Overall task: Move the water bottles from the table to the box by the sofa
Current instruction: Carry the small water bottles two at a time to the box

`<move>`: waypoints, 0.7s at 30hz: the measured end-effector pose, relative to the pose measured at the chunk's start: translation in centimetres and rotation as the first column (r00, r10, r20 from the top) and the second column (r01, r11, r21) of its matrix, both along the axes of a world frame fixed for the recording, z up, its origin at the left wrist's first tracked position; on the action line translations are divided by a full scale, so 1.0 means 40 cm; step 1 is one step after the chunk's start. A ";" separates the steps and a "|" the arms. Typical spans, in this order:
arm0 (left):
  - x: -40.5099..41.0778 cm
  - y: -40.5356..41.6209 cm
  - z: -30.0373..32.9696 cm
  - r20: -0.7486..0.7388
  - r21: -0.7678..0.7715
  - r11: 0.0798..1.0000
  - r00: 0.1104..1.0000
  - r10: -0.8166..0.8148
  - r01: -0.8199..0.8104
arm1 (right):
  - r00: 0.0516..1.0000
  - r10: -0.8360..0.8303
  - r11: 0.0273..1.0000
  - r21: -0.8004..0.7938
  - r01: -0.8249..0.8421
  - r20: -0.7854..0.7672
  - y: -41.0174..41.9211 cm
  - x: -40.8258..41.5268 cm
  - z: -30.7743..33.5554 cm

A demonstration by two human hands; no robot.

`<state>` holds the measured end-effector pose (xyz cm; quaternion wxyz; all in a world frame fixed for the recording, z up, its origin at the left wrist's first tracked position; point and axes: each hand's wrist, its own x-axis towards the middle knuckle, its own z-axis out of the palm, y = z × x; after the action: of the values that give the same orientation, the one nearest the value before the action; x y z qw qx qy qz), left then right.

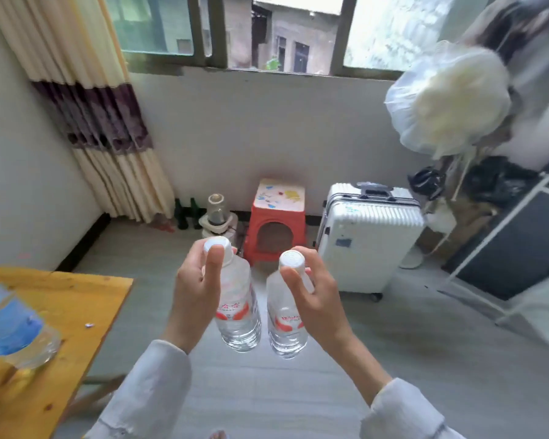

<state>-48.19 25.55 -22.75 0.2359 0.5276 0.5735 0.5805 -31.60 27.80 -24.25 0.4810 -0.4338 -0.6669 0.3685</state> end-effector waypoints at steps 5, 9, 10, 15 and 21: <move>0.313 0.143 0.019 -0.001 0.019 0.946 0.946 -0.324 0.324 | 0.951 -0.309 0.951 0.011 0.309 -0.031 0.026 0.320 0.017; 0.559 0.257 0.023 -0.012 0.025 0.853 0.853 -0.522 0.522 | 0.858 -0.513 0.858 0.006 0.514 -0.030 0.053 0.549 0.012; 0.619 0.286 0.021 -0.004 0.024 0.827 0.827 -0.562 0.562 | 0.830 -0.556 0.831 0.004 0.556 -0.037 0.063 0.604 0.011; 0.926 0.431 0.018 -0.053 0.010 0.678 0.678 -0.733 0.735 | 0.698 -0.715 0.698 0.011 0.716 -0.044 0.113 0.872 0.029; 1.283 0.545 0.055 -0.049 -0.057 0.448 0.445 -0.894 0.892 | 0.448 -0.890 0.449 0.010 0.894 -0.083 0.149 1.162 0.062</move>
<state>3.14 47.37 -20.55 0.4911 0.7679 0.2255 0.3441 14.87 33.76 -21.76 0.6355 -0.6939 -0.3335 0.0580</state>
